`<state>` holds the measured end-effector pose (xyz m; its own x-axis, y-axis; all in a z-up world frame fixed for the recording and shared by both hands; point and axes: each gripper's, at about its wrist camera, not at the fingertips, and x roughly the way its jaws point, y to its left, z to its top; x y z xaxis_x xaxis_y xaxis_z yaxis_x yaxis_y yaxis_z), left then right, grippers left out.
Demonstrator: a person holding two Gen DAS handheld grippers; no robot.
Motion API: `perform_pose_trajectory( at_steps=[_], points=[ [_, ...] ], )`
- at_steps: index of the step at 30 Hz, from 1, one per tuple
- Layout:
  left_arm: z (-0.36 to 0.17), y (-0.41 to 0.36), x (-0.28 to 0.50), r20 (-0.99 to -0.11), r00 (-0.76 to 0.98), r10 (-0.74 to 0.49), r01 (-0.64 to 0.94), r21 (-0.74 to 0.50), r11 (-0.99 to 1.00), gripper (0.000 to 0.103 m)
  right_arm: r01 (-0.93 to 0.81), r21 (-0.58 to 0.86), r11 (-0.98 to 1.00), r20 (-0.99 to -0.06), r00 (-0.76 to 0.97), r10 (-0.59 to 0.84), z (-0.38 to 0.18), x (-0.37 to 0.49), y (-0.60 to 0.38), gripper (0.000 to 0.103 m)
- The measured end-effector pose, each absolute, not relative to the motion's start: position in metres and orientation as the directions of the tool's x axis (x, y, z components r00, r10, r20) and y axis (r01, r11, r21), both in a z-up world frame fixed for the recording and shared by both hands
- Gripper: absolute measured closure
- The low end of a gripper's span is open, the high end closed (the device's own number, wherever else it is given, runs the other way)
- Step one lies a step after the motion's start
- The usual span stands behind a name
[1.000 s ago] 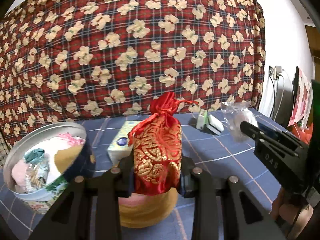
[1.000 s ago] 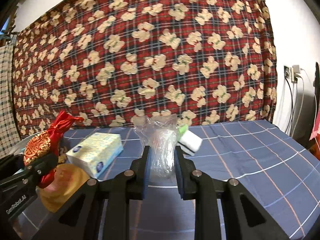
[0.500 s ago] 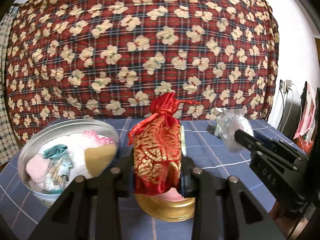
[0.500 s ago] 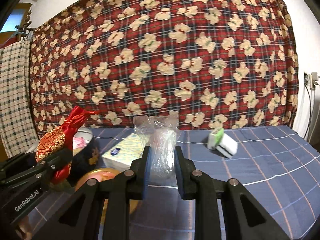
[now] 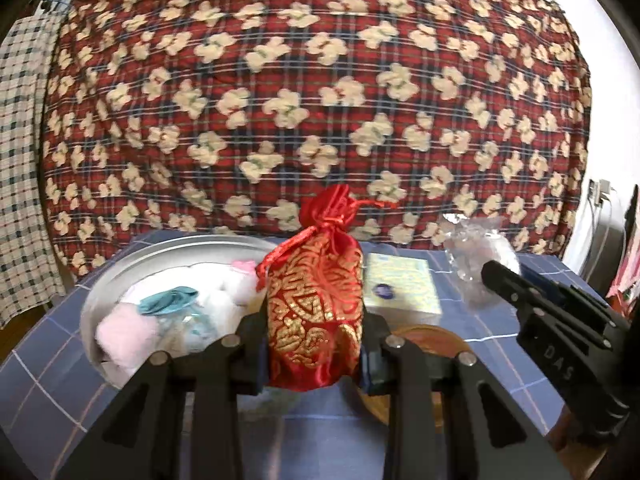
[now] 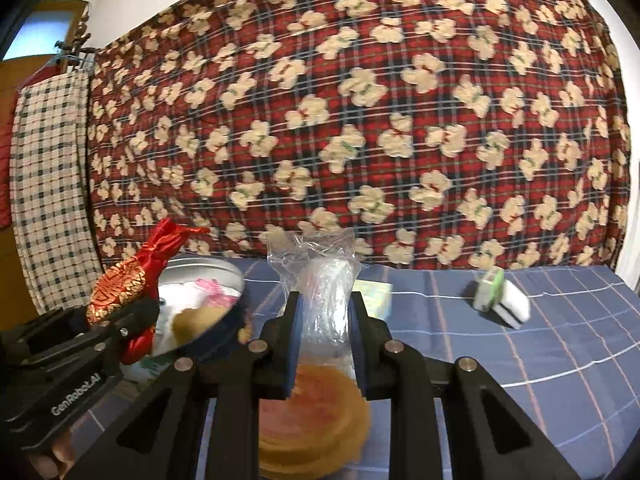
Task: Organize soft objects
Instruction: 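Carry the red pouch with the left tool while the right tool carries the bag over the tin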
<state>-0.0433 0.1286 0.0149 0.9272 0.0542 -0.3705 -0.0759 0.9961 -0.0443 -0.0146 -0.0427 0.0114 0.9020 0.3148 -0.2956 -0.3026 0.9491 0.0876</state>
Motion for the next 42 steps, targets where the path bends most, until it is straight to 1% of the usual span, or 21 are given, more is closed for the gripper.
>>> perform_pose_trajectory(
  at_steps=[5,14,23,26,33,39,42],
  points=[
    [0.014,0.153,-0.043,-0.376,0.92,0.107,-0.131,-0.039,0.991,0.072,-0.35,0.089,0.932,-0.293,0.885,0.361,0.015,-0.012,-0.013,0.078],
    [0.01,0.196,-0.045,-0.39,0.906,0.166,-0.206,-0.063,0.977,0.072,-0.411,0.084,0.908,-0.295,0.86,0.417,0.02,-0.011,0.027,0.078],
    [0.011,0.247,-0.047,-0.391,0.888,0.243,-0.304,-0.102,0.947,0.072,-0.426,0.118,0.897,-0.281,0.852,0.441,0.032,0.002,0.052,0.078],
    [0.011,0.255,-0.042,-0.4,0.879,0.26,-0.321,-0.092,0.943,0.072,-0.438,0.157,0.885,-0.297,0.834,0.465,0.035,0.014,0.064,0.078],
    [0.002,0.265,-0.02,-0.466,0.841,0.276,-0.343,-0.064,0.937,0.072,-0.457,0.242,0.856,-0.348,0.782,0.516,0.035,0.042,0.102,0.078],
    [-0.009,0.269,-0.006,-0.517,0.806,0.288,-0.364,-0.048,0.93,0.072,-0.448,0.264,0.854,-0.406,0.751,0.52,0.03,0.064,0.122,0.078],
    [-0.012,0.27,-0.003,-0.525,0.799,0.294,-0.366,-0.037,0.93,0.072,-0.441,0.256,0.86,-0.436,0.741,0.51,0.023,0.071,0.127,0.078]
  ],
)
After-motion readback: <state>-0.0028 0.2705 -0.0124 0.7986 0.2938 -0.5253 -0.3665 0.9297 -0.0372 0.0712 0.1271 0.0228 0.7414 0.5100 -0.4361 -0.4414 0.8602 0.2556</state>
